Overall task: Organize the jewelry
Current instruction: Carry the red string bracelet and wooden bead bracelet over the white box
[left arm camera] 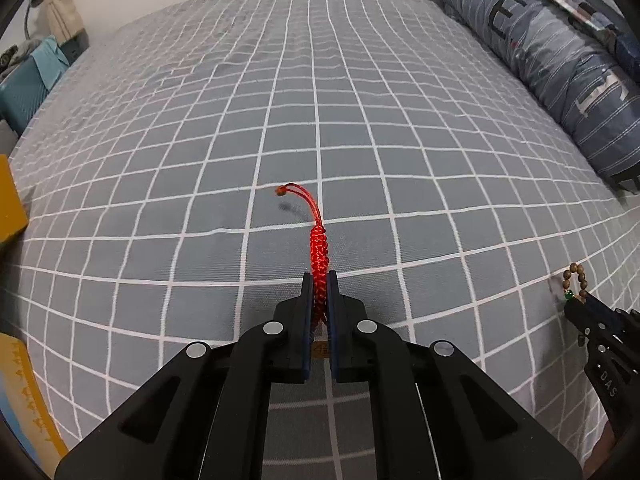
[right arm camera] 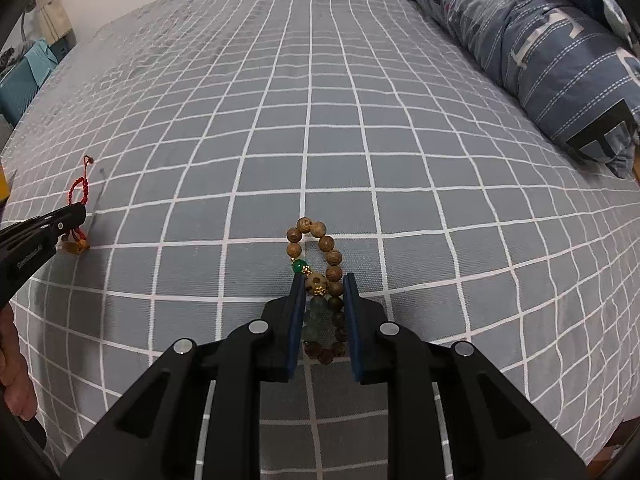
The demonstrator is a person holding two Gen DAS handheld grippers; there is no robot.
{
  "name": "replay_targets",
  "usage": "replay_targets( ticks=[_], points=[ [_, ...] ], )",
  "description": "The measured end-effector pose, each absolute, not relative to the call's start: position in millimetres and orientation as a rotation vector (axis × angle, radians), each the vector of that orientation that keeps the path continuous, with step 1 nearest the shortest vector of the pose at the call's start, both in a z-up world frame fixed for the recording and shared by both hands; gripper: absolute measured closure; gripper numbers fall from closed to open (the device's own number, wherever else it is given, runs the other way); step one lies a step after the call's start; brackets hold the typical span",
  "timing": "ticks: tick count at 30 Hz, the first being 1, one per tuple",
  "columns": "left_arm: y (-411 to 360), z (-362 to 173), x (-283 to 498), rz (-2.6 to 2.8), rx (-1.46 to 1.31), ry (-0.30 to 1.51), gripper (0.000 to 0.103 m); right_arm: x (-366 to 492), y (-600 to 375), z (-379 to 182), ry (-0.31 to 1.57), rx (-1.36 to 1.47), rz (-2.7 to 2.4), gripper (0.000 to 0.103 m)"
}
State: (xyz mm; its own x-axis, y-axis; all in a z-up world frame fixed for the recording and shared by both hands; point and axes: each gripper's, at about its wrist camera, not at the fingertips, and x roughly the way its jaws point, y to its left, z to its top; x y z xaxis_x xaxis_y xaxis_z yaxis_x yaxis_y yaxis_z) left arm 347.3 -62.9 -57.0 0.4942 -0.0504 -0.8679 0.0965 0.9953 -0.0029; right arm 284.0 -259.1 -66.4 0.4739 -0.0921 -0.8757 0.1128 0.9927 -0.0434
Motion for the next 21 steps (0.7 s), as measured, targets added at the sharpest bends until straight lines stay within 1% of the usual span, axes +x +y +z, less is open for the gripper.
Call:
replay_targets(
  ticks=[12,21],
  points=[
    [-56.3,-8.5,314.9,-0.094,0.039,0.967,0.098,259.1,-251.1,-28.5,0.992,0.031,-0.117,0.085],
    [-41.2,30.8,280.9,-0.068,0.039,0.875,0.097,233.3,-228.6,5.8,0.887,0.03,-0.095,0.085]
  ],
)
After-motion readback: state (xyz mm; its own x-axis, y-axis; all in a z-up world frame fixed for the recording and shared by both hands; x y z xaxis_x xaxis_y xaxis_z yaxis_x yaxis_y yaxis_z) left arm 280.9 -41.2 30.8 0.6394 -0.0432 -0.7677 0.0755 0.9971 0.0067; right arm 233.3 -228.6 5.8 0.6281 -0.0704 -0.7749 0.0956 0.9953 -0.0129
